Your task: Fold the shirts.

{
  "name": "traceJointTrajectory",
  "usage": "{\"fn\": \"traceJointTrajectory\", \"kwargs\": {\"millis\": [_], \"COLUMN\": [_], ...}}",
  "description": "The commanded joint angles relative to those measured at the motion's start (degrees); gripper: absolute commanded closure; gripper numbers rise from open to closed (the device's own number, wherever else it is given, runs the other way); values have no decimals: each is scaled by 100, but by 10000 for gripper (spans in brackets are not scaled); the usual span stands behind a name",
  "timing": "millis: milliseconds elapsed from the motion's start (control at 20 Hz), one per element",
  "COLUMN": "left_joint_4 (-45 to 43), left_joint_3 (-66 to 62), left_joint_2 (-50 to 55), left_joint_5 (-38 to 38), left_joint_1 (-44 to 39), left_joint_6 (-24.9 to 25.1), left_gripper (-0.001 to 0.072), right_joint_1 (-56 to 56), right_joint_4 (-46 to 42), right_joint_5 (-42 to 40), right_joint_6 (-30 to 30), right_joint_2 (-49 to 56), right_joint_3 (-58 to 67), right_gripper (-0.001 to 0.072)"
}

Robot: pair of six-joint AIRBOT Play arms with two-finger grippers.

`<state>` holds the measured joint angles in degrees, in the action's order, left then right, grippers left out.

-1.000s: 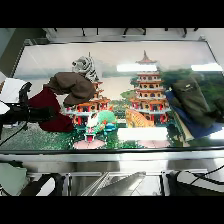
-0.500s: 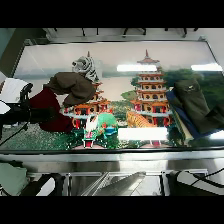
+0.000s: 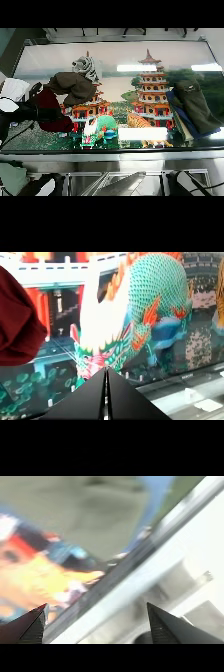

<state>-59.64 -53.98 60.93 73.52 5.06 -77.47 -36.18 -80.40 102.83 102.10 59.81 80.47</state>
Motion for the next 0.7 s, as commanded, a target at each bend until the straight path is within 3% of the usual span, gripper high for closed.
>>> {"fn": "traceJointTrajectory", "kwargs": {"millis": [0, 100, 200, 250, 400, 650], "left_joint_4": [4, -92, -79, -83, -81, -79], "left_joint_3": [-9, -9, -9, -9, -9, -7], "left_joint_2": [98, -33, -234, -337, -614, -997], "left_joint_5": [2, 2, 2, -2, -13, -4], "left_joint_1": [-557, -828, -997, -1067, -1132, -1038], "left_joint_6": [20, 11, -20, -20, -15, -17], "left_gripper": [690, 690, 690, 690, 690, 690], "right_joint_1": [1126, 2472, 4140, 4839, 6310, 6594], "right_joint_4": [964, 1338, 1169, 1075, 1038, 1099], "right_joint_5": [-487, -1220, -2192, -2518, -3088, -3467], "right_joint_6": [393, 595, 640, 632, 608, 426], "right_joint_2": [-627, -640, -376, -149, 748, 1403], "right_joint_3": [20, -42, -216, -306, -393, -393], "right_gripper": [27, 265, 421, 692, 680, 680]}}
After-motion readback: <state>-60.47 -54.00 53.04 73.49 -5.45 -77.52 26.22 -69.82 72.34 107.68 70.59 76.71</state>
